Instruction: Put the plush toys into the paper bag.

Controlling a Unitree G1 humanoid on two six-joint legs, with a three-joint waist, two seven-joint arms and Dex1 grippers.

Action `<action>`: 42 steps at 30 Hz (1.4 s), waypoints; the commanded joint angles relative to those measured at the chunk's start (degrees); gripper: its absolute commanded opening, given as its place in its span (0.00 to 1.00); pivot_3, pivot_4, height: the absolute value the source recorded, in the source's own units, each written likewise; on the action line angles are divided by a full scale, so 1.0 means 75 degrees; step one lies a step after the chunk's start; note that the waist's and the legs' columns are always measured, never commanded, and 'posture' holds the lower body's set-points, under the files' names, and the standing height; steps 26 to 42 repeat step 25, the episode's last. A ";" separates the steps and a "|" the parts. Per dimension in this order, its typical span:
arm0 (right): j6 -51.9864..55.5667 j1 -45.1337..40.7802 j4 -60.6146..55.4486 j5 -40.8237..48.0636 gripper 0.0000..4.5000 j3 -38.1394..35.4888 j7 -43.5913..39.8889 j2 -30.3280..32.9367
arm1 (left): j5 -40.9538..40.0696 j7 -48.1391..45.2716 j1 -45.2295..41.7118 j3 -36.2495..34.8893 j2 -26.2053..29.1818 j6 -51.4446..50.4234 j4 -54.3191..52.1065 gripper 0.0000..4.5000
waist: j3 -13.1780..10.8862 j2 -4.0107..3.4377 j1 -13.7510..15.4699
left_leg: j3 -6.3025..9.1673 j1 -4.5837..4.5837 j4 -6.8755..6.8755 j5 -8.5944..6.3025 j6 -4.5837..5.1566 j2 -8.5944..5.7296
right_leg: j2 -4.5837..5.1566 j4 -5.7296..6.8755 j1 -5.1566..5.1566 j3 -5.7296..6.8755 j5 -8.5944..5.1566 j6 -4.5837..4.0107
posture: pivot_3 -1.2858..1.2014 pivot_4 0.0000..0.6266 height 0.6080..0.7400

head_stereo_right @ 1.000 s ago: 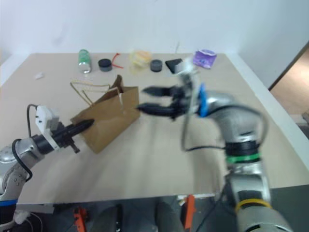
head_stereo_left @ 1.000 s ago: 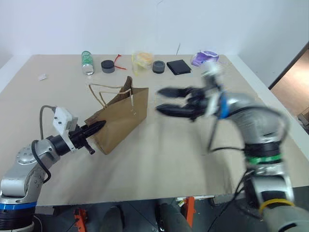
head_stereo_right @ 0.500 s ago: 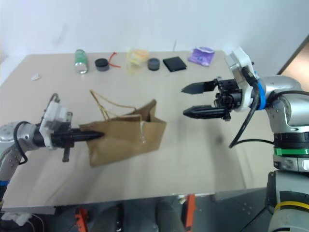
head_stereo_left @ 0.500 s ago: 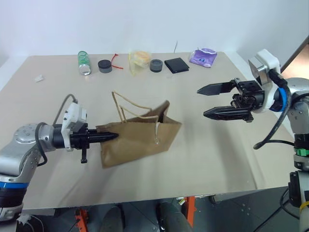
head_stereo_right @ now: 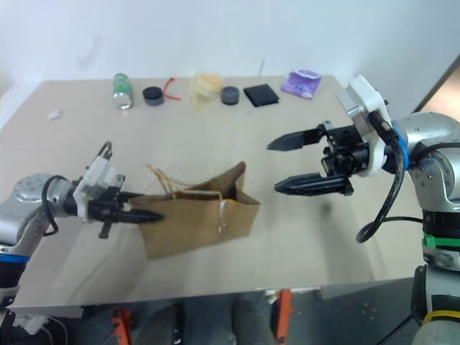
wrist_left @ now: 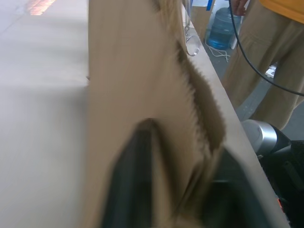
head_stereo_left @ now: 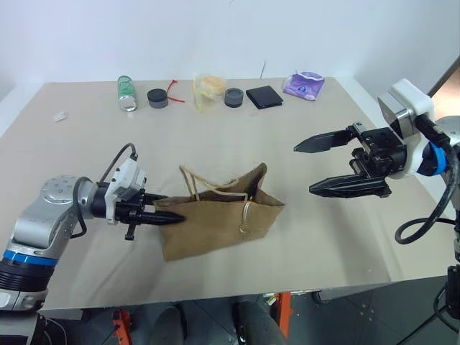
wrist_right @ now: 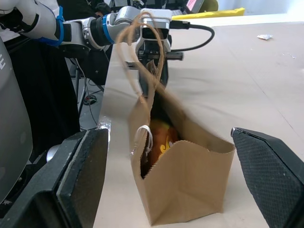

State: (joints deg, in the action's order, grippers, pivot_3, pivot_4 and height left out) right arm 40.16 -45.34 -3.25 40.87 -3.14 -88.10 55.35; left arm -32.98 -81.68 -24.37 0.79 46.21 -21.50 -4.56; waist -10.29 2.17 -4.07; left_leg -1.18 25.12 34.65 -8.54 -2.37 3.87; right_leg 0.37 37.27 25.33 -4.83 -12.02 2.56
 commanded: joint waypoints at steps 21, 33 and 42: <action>-0.1363 0.0523 0.2766 -0.2375 1.00 0.0075 0.2885 -0.1025 | -0.0302 0.3999 0.3253 -0.5050 0.0765 -0.1658 -0.0356 0.99 | -0.0001 -0.0001 -0.0040 | -0.0007 -0.0015 0.0018 0.0001 -0.0001 0.0001 | 0.0004 0.0014 -0.0003 -0.0001 0.0009 -0.0005 | 0.52 0.24 1.00; -0.1444 0.0557 0.2900 -0.2394 1.00 0.0025 0.2957 -0.1162 | -0.0038 0.4022 0.3337 -0.4740 0.0729 -0.1371 -0.0335 0.99 | -0.0001 -0.0001 -0.0037 | -0.0008 -0.0007 0.0018 0.0001 -0.0002 0.0001 | 0.0006 0.0014 -0.0001 -0.0001 0.0009 -0.0005 | 0.52 0.24 1.00; -0.1444 0.0557 0.2900 -0.2394 1.00 0.0025 0.2957 -0.1162 | -0.0038 0.4022 0.3337 -0.4740 0.0729 -0.1371 -0.0335 0.99 | -0.0001 -0.0001 -0.0037 | -0.0008 -0.0007 0.0018 0.0001 -0.0002 0.0001 | 0.0006 0.0014 -0.0001 -0.0001 0.0009 -0.0005 | 0.52 0.24 1.00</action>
